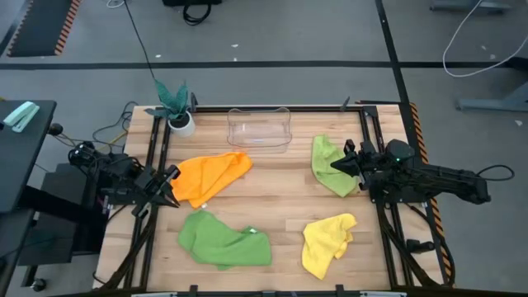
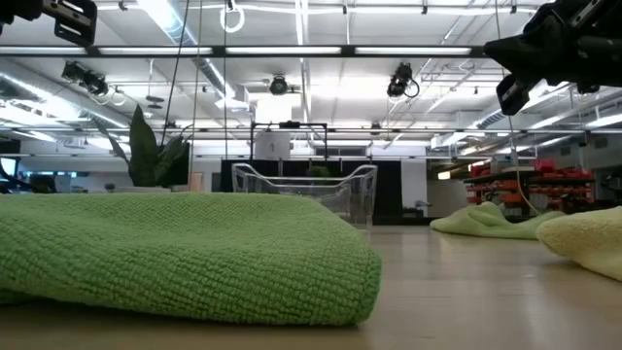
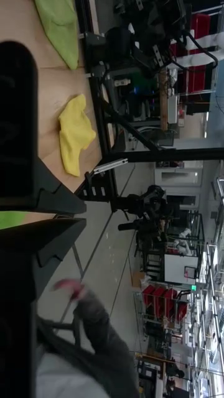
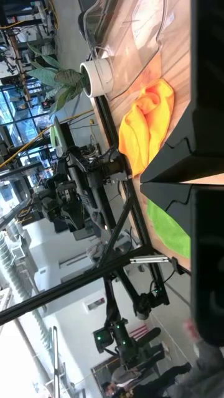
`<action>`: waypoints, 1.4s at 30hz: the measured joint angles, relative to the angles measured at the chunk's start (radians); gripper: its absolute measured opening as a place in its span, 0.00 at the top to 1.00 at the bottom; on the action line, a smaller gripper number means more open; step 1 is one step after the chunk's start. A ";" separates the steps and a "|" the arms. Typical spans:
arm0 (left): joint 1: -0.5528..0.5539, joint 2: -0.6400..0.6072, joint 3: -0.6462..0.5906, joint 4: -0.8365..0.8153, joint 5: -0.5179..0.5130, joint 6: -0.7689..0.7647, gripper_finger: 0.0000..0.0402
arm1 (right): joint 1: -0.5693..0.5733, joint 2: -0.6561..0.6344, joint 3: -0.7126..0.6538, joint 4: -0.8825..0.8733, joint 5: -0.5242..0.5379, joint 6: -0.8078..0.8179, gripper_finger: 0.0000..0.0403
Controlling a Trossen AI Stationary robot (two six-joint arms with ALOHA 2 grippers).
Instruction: Fold microfiber towels
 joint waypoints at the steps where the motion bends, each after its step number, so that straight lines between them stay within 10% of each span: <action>1: 0.000 0.000 0.000 0.000 0.000 0.000 0.94 | 0.000 0.000 0.000 0.000 0.000 0.000 0.97; 13: 0.000 0.000 0.000 0.000 0.000 0.011 0.91 | 0.000 0.000 0.000 0.000 0.000 0.000 0.97; 27: 0.000 0.000 0.000 0.038 -0.004 0.470 0.94 | 0.000 0.000 0.000 0.000 0.000 0.000 0.97; 42: 0.000 0.000 0.000 0.038 -0.005 0.461 0.93 | 0.000 0.000 0.000 0.025 0.073 -0.046 0.97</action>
